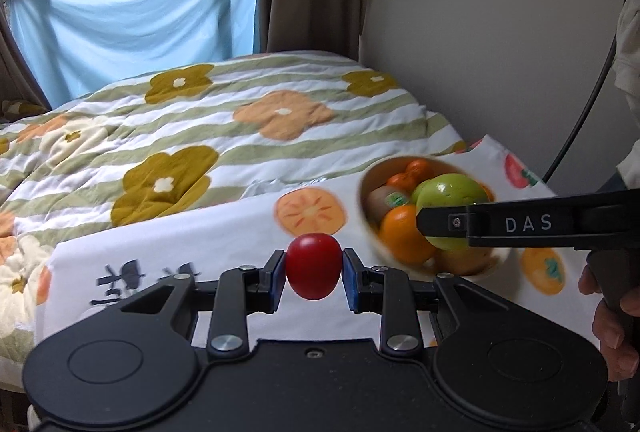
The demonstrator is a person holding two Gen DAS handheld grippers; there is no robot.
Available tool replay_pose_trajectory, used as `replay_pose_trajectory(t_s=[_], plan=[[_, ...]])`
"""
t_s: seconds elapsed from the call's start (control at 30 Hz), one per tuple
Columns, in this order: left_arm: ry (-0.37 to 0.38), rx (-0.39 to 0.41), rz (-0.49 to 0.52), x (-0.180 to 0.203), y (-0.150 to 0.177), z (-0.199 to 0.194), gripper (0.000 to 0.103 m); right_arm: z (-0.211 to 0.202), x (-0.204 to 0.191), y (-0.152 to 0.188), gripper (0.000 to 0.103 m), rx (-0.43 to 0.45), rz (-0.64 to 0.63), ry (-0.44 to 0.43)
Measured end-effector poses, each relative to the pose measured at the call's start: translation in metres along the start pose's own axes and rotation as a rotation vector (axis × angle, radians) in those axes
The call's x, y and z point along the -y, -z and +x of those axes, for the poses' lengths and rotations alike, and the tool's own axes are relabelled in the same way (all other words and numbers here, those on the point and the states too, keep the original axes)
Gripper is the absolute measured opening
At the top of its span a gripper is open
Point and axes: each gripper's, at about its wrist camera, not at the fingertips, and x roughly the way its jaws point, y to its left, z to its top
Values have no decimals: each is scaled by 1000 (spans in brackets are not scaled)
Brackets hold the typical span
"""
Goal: Organize fruits
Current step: 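Carry the tomato and apple to the bowl and release them inside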
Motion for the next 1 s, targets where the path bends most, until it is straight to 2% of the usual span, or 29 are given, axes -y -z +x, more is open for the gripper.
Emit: replay_pose_trajectory(t_s=[0.23, 0.47, 0.77, 1.0], plan=[[3, 28, -6, 50, -19, 10, 33, -24, 52, -17, 70, 25, -5, 27], [-14, 24, 20, 91, -37, 40, 33, -30, 99, -31, 70, 46, -36, 53], [-63, -44, 29, 120, -48, 99, 33, -12, 144, -47, 70, 33, -49, 46], [-114, -90, 36, 132, -49, 124, 34, 7, 158, -61, 70, 20, -65, 22]])
